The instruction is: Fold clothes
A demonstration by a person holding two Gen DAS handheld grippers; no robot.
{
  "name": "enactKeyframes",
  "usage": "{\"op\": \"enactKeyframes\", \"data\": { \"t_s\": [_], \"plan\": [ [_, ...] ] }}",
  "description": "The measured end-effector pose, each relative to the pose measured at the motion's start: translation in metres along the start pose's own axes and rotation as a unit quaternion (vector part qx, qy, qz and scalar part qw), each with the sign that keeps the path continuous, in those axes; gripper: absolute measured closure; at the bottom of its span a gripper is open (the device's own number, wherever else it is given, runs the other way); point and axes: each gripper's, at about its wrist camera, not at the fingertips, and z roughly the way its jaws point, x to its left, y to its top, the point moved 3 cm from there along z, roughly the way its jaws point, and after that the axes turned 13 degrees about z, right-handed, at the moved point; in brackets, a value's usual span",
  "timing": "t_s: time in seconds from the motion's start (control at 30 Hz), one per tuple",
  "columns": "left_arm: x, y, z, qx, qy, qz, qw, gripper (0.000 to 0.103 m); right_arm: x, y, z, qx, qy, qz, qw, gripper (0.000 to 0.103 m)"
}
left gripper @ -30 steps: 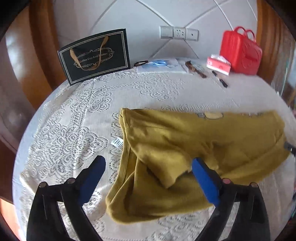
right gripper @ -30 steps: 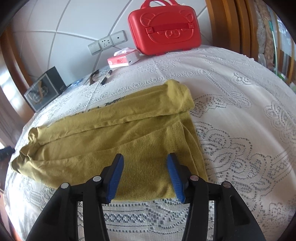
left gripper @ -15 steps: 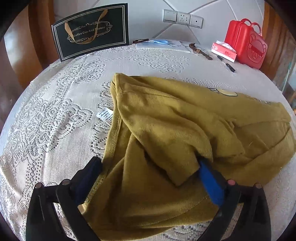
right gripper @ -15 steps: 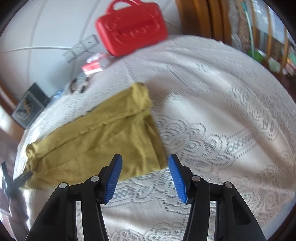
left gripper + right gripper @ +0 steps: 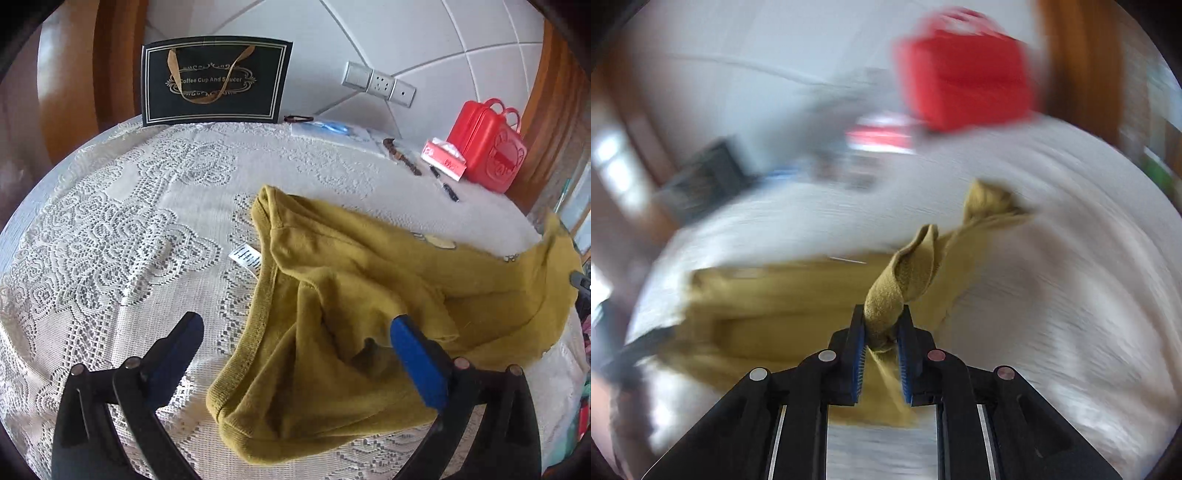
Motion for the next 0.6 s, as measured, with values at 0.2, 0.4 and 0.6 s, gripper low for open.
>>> {"op": "enactKeyframes", "data": {
  "t_s": [0.2, 0.4, 0.6],
  "plan": [
    [-0.03, 0.01, -0.013, -0.016, -0.057, -0.006, 0.9982, 0.0, 0.086, -0.028, 0.027, 0.079, 0.083, -0.067, 0.991, 0.074],
    [-0.104, 0.042, 0.011, 0.023, -0.111, 0.03, 0.9932, 0.0, 0.021, -0.024, 0.031, 0.056, 0.022, -0.031, 0.998, 0.074],
    [-0.16, 0.041, 0.054, 0.086, -0.123, 0.067, 0.9865, 0.001, -0.029, -0.041, 0.031, 0.088, 0.021, -0.017, 0.996, 0.068]
  ]
}}
